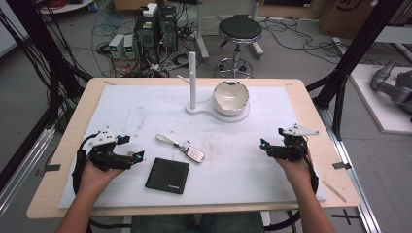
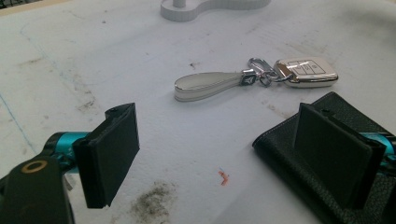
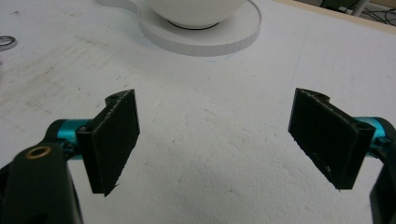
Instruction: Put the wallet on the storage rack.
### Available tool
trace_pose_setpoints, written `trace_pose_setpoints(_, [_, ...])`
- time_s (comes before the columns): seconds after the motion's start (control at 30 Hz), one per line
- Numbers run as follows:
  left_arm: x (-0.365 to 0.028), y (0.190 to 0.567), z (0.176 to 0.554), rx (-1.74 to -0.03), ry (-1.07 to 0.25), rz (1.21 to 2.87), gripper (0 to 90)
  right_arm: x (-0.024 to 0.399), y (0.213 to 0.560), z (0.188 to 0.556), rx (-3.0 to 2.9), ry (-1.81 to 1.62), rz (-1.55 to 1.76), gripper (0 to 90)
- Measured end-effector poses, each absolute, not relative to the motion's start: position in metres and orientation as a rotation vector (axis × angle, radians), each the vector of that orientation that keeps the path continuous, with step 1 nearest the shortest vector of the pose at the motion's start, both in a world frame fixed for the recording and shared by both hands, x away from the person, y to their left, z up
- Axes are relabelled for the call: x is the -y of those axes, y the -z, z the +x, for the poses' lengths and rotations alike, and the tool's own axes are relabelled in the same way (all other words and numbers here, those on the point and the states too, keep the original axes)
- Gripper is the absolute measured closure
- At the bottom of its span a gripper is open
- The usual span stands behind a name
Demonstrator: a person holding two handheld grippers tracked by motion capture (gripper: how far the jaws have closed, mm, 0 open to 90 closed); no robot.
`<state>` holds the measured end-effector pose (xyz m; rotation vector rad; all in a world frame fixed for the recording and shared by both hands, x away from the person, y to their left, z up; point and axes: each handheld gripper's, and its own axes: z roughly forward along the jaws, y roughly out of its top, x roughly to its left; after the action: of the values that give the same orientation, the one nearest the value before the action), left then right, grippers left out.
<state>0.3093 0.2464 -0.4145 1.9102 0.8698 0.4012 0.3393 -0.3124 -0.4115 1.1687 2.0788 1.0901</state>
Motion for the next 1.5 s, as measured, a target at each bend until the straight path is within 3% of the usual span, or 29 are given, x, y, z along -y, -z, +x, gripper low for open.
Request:
trace_pose_setpoints(0.57, [-0.240,0.416,0.299,-0.860,-0.370,1.930,14.6,0.307,0.411,0.343,-2.085,-1.074,1.147,16.5])
trace_pose_setpoints(1.5, [-0.193,0.446,0.287,-0.865,-0.183,2.131,15.2,0.296,0.409,0.350,-2.097,-1.081,1.116,16.5])
